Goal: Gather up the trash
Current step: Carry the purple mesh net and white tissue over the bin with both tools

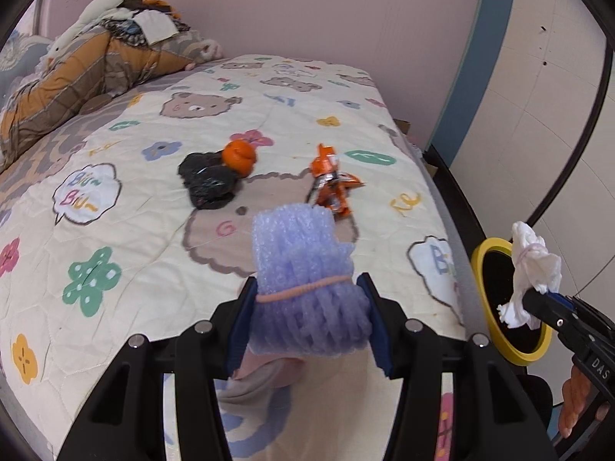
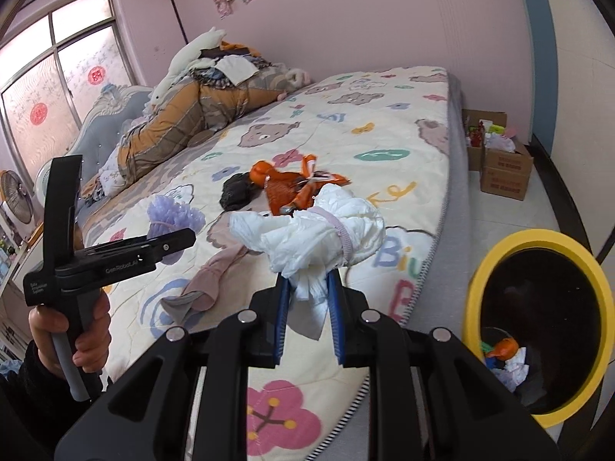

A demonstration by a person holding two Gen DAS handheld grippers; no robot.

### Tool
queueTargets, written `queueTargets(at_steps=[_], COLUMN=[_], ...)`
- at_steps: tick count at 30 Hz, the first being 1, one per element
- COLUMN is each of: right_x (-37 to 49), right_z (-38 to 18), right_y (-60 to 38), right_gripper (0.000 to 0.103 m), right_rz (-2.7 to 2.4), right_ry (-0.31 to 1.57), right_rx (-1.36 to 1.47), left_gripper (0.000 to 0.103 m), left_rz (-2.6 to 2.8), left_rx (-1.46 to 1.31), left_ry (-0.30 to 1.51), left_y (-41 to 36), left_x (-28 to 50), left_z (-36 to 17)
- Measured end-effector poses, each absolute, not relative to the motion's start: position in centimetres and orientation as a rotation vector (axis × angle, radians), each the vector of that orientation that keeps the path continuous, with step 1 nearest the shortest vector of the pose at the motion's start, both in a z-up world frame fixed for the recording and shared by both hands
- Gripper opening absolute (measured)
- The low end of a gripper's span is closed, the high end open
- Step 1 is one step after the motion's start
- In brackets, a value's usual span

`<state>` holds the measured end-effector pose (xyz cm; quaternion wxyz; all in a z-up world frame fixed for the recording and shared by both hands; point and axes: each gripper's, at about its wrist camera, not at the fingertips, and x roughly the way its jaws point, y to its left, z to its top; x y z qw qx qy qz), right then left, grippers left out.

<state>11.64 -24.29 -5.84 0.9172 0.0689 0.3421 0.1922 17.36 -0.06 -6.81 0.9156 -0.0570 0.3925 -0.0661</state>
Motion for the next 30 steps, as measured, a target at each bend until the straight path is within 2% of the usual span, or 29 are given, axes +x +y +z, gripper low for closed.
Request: queueTargets(at_steps=[18,30], right_x=[11.3,11.3], right_z=[-3.9,-4.7], right_y=[-34.9,-41.8], right_gripper=[0.019,0.019], right_rz=[0.208,0.082], right_ry=[0.673,0.672], right_rx=[0.191,0.251], left_gripper=[0.049,0.050], left_rz=[-0.368,-0.473], left_rx=[0.006,0.039], left_ry=[0.802,0.863], left_y=[-12.9,-20.6], left_x=[19.9,22.5], left_z=[-4.1,-6.6])
